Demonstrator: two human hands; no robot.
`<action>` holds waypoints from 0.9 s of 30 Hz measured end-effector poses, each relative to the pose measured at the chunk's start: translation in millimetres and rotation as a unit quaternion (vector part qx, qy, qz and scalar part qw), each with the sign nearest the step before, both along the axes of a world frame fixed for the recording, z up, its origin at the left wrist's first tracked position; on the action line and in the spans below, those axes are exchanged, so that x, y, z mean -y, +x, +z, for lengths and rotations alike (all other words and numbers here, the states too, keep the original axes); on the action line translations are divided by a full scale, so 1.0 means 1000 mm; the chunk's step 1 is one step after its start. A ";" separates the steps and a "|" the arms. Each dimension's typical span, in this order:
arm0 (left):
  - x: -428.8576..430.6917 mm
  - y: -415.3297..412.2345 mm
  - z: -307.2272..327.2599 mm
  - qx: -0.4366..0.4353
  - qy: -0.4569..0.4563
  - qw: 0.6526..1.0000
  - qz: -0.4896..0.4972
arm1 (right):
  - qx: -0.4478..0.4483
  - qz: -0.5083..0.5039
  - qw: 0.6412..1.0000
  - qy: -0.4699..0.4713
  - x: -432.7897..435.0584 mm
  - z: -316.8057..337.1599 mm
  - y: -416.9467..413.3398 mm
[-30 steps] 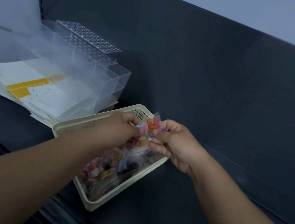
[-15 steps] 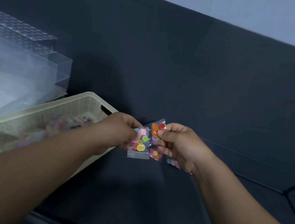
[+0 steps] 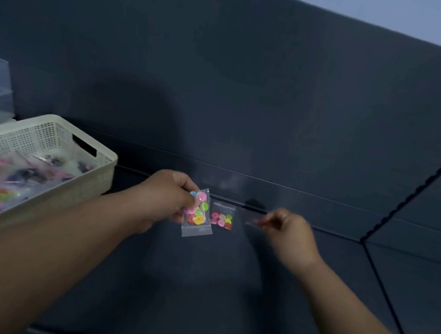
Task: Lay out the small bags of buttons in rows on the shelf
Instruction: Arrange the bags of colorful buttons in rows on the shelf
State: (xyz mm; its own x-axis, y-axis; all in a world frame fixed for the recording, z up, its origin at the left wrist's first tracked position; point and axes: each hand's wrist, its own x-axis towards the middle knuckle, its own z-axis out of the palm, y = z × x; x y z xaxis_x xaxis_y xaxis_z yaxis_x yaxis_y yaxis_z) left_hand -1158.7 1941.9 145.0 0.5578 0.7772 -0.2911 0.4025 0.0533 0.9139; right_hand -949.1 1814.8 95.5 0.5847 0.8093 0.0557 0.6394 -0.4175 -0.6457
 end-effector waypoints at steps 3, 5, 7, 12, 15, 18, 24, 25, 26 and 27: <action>0.004 0.012 -0.009 0.002 -0.013 1.000 0.018 | 0.042 0.132 0.986 -0.093 0.018 -0.024 0.004; 0.005 0.020 -0.013 0.004 -0.025 0.999 0.031 | 0.051 0.146 0.986 -0.055 0.023 -0.027 0.009; 0.007 0.026 -0.017 0.007 -0.036 0.998 0.043 | 0.050 0.111 0.992 -0.014 0.023 -0.026 0.016; 0.011 0.037 -0.024 -0.002 -0.041 0.997 0.062 | 0.065 0.123 0.990 -0.015 0.016 -0.035 0.027; 0.012 0.040 -0.025 -0.007 -0.040 0.997 0.064 | 0.092 0.145 0.985 -0.028 0.013 -0.043 0.029; 0.010 0.041 -0.024 -0.009 -0.034 0.997 0.074 | 0.110 0.150 0.982 -0.007 0.003 -0.044 0.031; 0.008 0.044 -0.022 -0.012 -0.027 0.997 0.076 | 0.133 0.166 0.977 -0.004 -0.012 -0.046 0.038; 0.008 0.045 -0.022 -0.009 -0.027 0.997 0.075 | 0.135 0.167 0.977 -0.003 -0.013 -0.046 0.038; 0.008 0.047 -0.022 -0.006 -0.027 0.997 0.075 | 0.137 0.170 0.976 -0.002 -0.014 -0.047 0.038; 0.009 0.048 -0.022 -0.003 -0.028 0.997 0.075 | 0.139 0.173 0.975 0.001 -0.014 -0.046 0.038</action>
